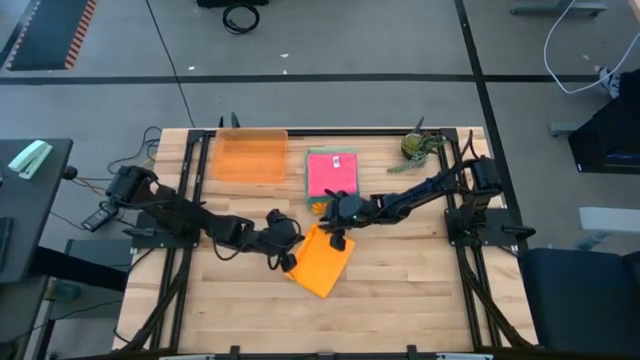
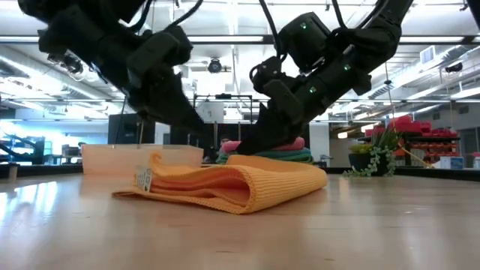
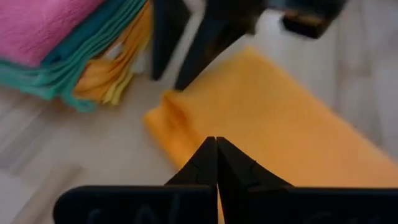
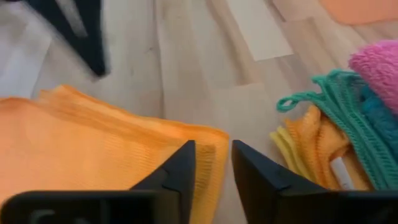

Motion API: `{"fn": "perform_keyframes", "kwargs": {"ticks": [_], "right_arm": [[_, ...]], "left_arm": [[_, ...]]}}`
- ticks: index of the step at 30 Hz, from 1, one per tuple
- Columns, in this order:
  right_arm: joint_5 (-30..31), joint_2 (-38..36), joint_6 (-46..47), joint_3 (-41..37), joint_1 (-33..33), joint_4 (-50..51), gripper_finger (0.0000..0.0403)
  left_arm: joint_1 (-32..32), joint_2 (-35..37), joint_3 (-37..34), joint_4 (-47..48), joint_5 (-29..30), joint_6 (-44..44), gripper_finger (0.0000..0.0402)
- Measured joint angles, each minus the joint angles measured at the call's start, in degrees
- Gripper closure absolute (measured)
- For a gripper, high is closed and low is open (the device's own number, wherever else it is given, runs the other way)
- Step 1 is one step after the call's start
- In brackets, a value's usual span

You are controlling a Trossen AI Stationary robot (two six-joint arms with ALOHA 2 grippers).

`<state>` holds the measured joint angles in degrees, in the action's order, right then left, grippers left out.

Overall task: Fold microfiber towels
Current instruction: Fold the orange towel

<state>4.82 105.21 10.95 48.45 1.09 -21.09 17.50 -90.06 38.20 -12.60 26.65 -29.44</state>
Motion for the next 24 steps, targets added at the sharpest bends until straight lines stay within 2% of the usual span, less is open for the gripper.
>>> {"fn": "perform_keyframes", "kwargs": {"ticks": [4,6,8,11,13,17,21,24], "right_arm": [[-0.03,-0.94,-0.03,0.0,-0.71,0.52,0.0249],[-0.17,-3.33,0.05,0.0,-0.77,3.06,0.0228],[-0.05,-6.43,1.38,0.06,-0.08,6.36,0.0214],[0.08,-10.84,4.9,-0.02,3.7,13.17,0.0209],[2.59,-11.85,7.41,-1.15,7.87,12.81,0.0213],[12.45,-9.13,12.65,-4.23,15.97,9.97,0.0232],[18.35,-4.76,17.56,-4.74,19.27,7.06,0.0263],[19.28,-1.66,19.94,-4.7,20.04,5.51,0.03]], "left_arm": [[-1.15,-3.53,-0.17,-6.88,-1.59,3.79,0.0397],[-1.85,-5.43,-0.08,-13.42,-4.0,6.3,0.0398],[-2.69,-7.25,0.04,-17.32,-7.47,7.09,0.0396],[-3.56,-10.83,0.87,-17.78,-11.26,6.76,0.0397],[-3.6,-12.83,1.88,-17.74,-11.44,7.34,0.0398],[-3.85,-15.47,4.02,-15.87,-11.91,7.99,0.0395],[-3.9,-16.13,5.44,-11.86,-13.32,7.51,0.0398],[-3.88,-15.85,5.73,-9.96,-13.43,5.88,0.0396]]}}
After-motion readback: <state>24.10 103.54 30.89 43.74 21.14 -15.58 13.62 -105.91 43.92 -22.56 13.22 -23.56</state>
